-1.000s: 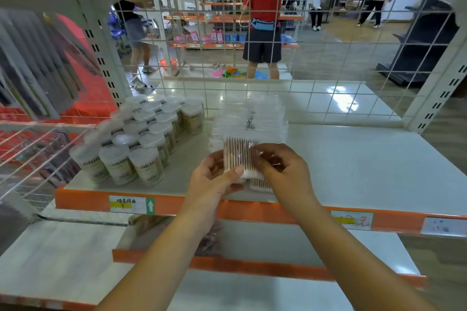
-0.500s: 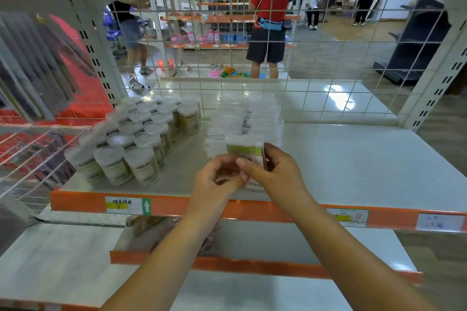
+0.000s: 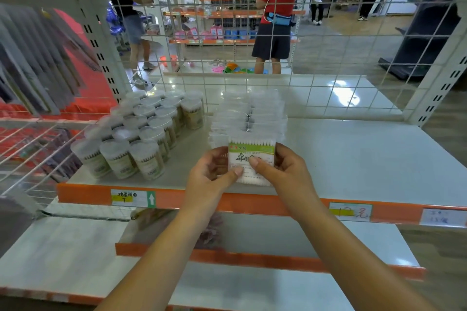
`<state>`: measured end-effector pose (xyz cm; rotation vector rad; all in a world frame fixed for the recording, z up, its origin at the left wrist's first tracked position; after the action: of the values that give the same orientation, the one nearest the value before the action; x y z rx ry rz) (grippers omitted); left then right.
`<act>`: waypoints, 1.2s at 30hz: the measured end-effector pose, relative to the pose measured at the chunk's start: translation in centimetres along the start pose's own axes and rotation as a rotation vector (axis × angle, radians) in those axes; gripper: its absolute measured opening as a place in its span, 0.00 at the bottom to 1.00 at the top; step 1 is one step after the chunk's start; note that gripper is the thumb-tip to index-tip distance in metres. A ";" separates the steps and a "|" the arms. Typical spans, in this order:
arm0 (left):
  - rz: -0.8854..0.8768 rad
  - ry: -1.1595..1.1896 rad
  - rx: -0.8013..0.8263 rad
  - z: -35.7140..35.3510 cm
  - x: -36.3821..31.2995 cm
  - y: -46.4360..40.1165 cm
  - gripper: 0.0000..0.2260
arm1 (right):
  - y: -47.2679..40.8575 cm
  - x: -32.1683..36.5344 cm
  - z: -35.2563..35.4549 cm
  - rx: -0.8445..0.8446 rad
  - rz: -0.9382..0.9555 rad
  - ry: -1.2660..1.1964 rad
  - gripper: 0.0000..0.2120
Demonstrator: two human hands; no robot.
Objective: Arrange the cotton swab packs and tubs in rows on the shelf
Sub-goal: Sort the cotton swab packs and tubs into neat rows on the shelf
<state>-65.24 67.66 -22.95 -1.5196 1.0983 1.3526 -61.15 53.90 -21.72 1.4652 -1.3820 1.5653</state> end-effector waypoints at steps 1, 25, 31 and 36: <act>0.016 0.019 0.010 -0.1 0.0 0.0 0.15 | 0.0 0.0 0.0 -0.002 -0.013 -0.027 0.10; 0.032 0.152 0.134 1.2 0.7 -0.8 0.27 | 0.5 -0.4 1.5 0.011 -0.016 0.039 0.28; 0.042 0.150 0.172 1.5 1.0 -1.0 0.30 | 0.3 -0.8 1.6 0.017 -0.021 0.040 0.29; 0.040 0.145 0.194 1.8 1.1 -1.1 0.30 | 0.0 -1.1 1.6 0.043 -0.014 0.036 0.31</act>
<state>-64.63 69.58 -24.23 -1.4768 1.3175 1.1397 -60.35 52.65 -23.01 1.4614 -1.3226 1.6147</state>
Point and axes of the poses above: each hand's wrist, its own y-axis away from the middle knuckle, its own z-axis out of the back of the hand, x = y × z, the point moved 3 cm from there along -y, towards the middle knuckle, and after that the axes turned 8 degrees about z, right-handed, at the moved point
